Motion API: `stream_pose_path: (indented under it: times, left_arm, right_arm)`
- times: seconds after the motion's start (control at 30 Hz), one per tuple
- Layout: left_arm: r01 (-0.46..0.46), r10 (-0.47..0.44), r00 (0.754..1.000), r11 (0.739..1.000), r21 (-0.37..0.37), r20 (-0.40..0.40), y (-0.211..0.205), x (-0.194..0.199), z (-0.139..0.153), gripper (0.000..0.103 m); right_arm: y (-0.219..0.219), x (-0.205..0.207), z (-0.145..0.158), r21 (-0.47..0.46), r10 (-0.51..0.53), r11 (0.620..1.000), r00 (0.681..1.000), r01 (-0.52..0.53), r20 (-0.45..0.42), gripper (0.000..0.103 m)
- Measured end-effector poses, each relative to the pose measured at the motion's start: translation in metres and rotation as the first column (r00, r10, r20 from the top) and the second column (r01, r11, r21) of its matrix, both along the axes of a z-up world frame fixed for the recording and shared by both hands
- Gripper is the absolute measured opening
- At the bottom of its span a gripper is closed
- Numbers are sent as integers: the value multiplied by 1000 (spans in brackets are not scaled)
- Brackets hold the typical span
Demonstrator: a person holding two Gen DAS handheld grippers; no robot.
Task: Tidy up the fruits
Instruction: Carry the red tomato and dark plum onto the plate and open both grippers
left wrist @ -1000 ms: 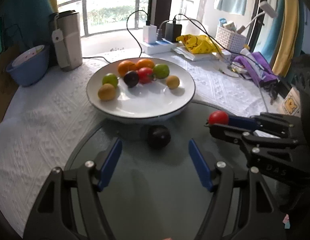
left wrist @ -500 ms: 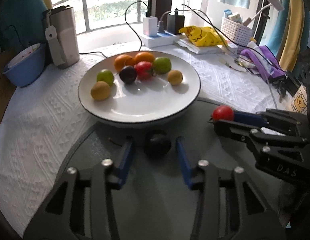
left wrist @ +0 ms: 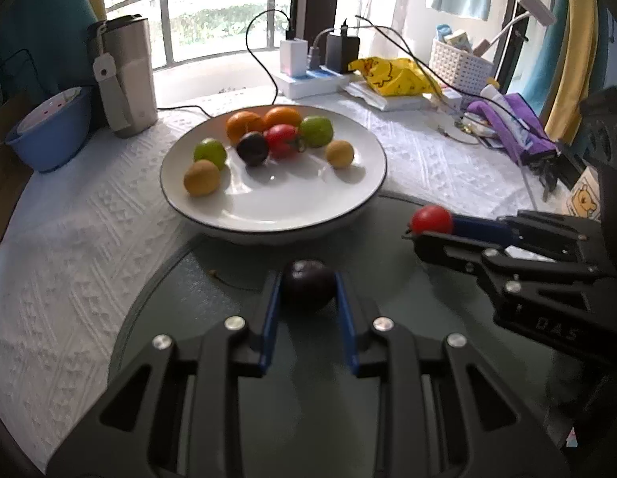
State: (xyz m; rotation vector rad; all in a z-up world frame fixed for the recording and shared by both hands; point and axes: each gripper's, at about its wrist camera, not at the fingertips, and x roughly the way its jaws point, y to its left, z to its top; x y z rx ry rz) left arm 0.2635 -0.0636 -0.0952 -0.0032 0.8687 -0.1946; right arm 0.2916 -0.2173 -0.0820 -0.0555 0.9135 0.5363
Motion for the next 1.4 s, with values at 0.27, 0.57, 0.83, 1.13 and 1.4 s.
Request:
stream_pose_path:
  times: [0.27,0.57,0.83,1.13,1.4]
  left_arm:
    - [-2,4,999,999,-33,50,11,-10,18,28]
    - [1,4,994,999,-47,106,24,-8,37,28]
    - [3,2,994,999,-51,110,30,17,36,28]
    - [0,4,997,999,-53,79,36,47,23,28]
    - [-5,7,999,998,-63,38,38,59,11,28]
  right_arm:
    - [13,-6,13,-17,14,1000,999,-14,33,29]
    - [28,1,29,-27,23,999,998,-21,63,29]
    - [42,21,34,-35,37,999,997,-34,71,29]
    - [53,47,23,-38,44,998,998,-42,37,29]
    - [59,60,10,-42,48,998,999,-48,4,29]
